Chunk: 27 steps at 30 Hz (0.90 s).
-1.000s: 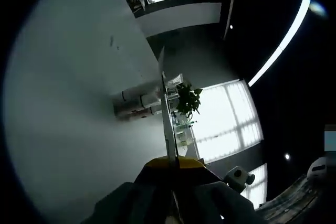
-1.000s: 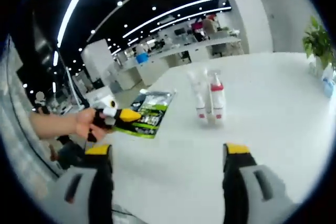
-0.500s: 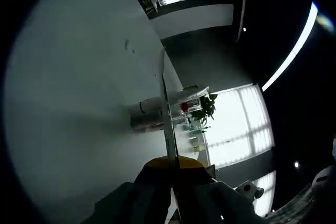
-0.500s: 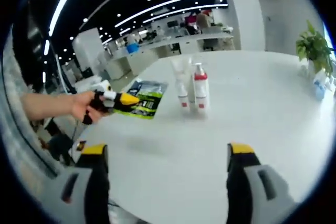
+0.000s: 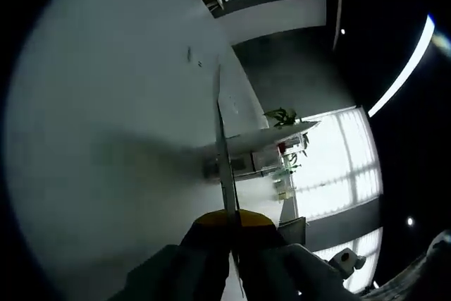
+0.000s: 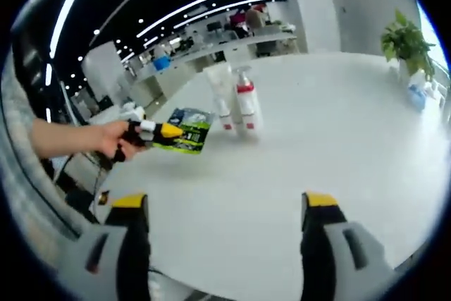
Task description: Arrange the skincare products in the storage area until every visible bottle or jar stands upright without overlapping.
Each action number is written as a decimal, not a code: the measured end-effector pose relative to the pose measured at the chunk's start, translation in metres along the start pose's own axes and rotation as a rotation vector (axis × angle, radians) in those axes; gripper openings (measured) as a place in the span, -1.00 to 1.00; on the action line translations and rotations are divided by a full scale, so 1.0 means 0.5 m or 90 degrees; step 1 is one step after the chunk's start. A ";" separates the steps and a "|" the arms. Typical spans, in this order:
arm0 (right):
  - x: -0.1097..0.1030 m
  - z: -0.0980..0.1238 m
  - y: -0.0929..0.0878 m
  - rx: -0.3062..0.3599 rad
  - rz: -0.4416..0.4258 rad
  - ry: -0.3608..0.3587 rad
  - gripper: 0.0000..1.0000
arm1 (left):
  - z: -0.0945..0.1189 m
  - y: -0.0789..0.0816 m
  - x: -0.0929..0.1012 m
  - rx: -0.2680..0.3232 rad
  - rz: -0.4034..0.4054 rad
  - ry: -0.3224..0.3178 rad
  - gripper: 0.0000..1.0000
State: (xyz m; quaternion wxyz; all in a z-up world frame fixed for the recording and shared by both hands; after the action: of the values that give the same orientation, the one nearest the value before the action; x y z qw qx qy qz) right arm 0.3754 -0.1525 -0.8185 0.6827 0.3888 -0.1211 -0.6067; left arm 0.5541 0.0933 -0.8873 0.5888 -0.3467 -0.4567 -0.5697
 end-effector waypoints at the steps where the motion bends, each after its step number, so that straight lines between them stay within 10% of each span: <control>1: 0.002 -0.001 -0.002 -0.001 -0.007 0.000 0.70 | -0.003 0.004 -0.002 0.000 0.002 0.001 -0.97; 27: 0.014 0.021 -0.016 -0.016 -0.042 -0.003 0.63 | -0.068 0.037 -0.056 -0.054 0.004 0.109 -0.97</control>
State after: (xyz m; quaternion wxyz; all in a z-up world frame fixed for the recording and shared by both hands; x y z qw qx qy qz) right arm 0.3643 -0.1629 -0.8190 0.6672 0.3825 -0.1019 -0.6310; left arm 0.5791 0.0737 -0.9229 0.6124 -0.3225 -0.3792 -0.6142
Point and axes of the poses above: the point that each gripper's makers call its tool centre point, and the gripper's own axes: z roughly backward along the fingers, x roughly to its right, y roughly out of its top, the point moved 6 cm from there along z, roughly backward along the fingers, and after that the axes turned 8 degrees about -x, right-handed, at the moved point
